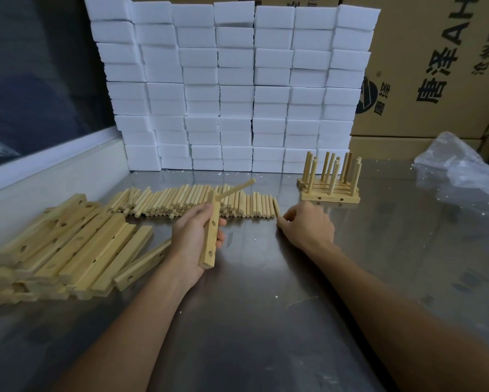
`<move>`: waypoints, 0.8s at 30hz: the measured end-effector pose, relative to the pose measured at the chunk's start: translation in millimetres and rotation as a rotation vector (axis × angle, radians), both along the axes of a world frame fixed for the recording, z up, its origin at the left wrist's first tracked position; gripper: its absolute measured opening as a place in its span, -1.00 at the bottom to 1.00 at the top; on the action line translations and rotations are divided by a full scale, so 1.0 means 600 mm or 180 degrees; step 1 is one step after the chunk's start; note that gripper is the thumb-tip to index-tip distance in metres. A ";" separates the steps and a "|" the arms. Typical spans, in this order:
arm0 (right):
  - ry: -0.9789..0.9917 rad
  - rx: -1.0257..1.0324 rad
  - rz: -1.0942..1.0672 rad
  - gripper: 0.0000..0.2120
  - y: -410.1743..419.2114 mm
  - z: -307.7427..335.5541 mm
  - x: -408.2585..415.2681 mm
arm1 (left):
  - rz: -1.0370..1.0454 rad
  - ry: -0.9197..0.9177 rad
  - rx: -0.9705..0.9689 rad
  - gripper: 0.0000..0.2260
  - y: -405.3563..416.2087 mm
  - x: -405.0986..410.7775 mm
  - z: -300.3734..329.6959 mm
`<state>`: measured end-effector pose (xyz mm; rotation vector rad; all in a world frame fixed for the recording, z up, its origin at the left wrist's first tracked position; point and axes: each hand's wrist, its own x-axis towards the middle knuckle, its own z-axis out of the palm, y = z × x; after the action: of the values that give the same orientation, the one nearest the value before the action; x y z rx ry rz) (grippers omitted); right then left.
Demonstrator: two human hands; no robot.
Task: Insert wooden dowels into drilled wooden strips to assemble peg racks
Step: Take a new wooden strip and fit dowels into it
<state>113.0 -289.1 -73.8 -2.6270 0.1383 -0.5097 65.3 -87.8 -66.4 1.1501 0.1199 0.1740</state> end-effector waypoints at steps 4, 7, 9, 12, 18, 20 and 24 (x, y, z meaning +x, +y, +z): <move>0.0000 0.0012 -0.0043 -0.71 0.005 -0.001 0.007 | 0.0006 -0.0011 0.0008 -0.84 -0.002 0.000 0.000; -0.0029 0.0067 -0.0085 -0.77 0.003 -0.002 0.009 | 0.0004 -0.0013 -0.0009 -0.83 -0.002 0.001 0.000; -0.0061 0.0309 -0.0067 -0.79 -0.002 0.001 0.010 | 0.0000 -0.0006 -0.0040 -0.83 0.000 0.002 0.000; -0.0350 0.0575 -0.0144 -0.82 -0.013 0.016 0.010 | -0.0028 0.0017 -0.0075 -0.82 0.002 0.002 -0.001; -0.1240 0.1183 -0.0172 -0.84 -0.027 0.062 -0.001 | -0.0033 0.0074 -0.0143 -0.79 0.005 0.004 0.000; -0.1461 0.1383 -0.0017 -0.84 -0.022 0.078 -0.009 | -0.0040 0.0083 -0.0187 -0.79 0.004 0.004 0.000; -0.1385 0.1670 0.0726 -0.90 0.013 0.098 -0.028 | -0.0048 0.0094 -0.0219 -0.79 0.007 0.003 0.001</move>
<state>96.2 -281.5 -15.1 -1.9444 -0.1474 -0.8210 67.0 -83.9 -65.9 1.0849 0.1422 0.1388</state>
